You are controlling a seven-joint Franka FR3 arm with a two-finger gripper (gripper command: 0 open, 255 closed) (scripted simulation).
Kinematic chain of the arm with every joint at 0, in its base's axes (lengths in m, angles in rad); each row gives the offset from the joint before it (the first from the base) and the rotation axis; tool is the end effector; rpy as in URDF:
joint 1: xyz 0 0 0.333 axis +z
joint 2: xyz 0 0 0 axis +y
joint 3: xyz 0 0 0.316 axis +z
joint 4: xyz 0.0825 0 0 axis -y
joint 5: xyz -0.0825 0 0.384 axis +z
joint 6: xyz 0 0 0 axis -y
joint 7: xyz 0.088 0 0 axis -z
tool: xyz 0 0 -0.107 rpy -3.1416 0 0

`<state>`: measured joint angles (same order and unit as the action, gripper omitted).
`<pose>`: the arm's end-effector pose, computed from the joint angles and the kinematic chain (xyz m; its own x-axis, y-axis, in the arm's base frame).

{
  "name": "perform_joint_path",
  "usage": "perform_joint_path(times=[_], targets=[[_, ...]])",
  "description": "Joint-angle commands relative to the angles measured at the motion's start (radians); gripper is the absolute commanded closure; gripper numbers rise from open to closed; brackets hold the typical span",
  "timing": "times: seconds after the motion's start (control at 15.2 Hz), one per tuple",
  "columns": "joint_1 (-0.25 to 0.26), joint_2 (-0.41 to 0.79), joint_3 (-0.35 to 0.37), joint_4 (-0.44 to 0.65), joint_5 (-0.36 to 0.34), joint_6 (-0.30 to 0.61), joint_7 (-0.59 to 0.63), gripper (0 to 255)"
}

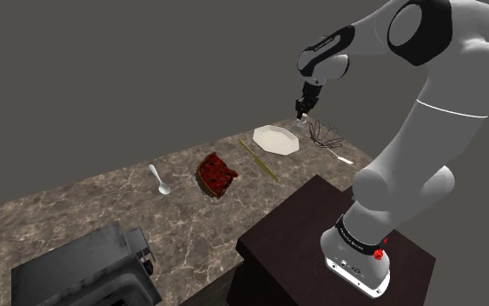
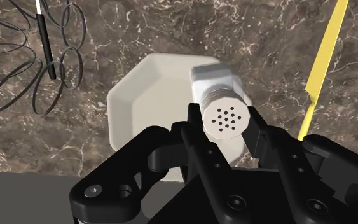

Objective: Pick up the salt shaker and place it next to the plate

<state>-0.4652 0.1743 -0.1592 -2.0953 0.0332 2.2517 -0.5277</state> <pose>0.4632 -0.3308 0.3387 0.9932 -0.1153 -0.0143 -0.1154 -0.9933 -0.0060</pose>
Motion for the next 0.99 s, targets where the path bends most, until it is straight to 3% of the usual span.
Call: perform_joint_path(times=[0.0, 0.59, 0.92], targets=[[-0.028, 0.044, -0.015, 0.061, 0.011, -0.018, -0.049, 255], [-0.156, 0.284, -0.049, 0.414, 0.068, -0.138, -0.221, 255], [-0.159, 0.315, -0.044, 0.392, 0.076, -0.085, -0.226, 255]])
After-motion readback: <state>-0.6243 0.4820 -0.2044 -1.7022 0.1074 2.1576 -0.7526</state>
